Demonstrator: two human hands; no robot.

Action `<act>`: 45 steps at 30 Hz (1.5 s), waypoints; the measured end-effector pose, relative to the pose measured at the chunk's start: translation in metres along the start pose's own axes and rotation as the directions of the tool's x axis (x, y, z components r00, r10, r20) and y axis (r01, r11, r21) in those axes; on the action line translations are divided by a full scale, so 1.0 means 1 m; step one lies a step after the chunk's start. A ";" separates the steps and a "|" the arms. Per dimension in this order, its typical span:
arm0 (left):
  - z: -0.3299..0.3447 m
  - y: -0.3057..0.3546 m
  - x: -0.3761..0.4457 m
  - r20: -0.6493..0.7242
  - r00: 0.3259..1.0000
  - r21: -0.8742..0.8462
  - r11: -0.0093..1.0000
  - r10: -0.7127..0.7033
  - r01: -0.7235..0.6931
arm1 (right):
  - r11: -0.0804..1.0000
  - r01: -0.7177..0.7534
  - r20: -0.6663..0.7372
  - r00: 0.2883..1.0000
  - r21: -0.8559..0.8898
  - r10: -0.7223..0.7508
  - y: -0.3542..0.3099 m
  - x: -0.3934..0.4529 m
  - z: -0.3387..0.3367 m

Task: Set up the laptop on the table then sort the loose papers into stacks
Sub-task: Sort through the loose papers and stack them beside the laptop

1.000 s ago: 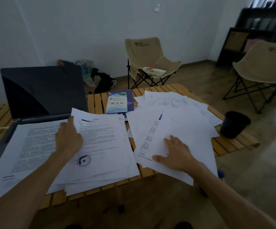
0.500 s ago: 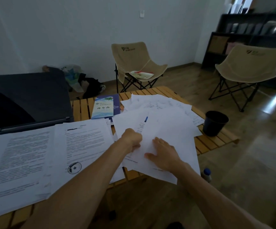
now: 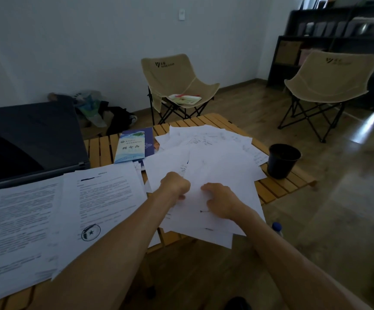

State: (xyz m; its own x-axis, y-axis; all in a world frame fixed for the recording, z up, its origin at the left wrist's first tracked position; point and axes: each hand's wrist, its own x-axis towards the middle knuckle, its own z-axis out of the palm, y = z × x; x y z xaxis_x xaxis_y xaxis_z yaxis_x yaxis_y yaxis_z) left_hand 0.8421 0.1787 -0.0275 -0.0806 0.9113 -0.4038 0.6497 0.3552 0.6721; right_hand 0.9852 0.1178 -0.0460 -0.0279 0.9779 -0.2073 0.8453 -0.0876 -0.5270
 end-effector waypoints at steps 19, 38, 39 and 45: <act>-0.117 -0.064 -0.022 -0.149 0.983 -0.293 0.945 0.103 -0.143 | 0.629 -0.203 -0.158 0.869 0.750 0.469 0.001 0.011 -0.014; -0.134 -0.144 -0.014 -0.197 0.980 -0.296 0.954 -0.007 -0.052 | 0.635 0.380 -0.608 0.773 0.673 0.182 -0.016 0.011 -0.045; -0.135 -0.147 -0.012 -0.195 0.981 -0.304 0.952 -0.020 -0.041 | 0.426 0.428 -0.545 0.814 0.797 0.202 -0.019 0.009 -0.048; -0.136 -0.146 -0.009 -0.192 0.981 -0.300 0.953 -0.016 -0.043 | 0.576 0.195 -0.379 0.899 0.794 0.218 -0.012 0.009 -0.033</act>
State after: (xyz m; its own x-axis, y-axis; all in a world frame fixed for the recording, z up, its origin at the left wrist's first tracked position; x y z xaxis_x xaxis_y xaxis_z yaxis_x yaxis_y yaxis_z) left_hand 0.6449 0.1474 -0.0374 -0.2350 0.9283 -0.2880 0.3957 0.3620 0.8440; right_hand 0.9922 0.1340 -0.0142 0.3618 0.9322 0.0111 0.0580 -0.0106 -0.9983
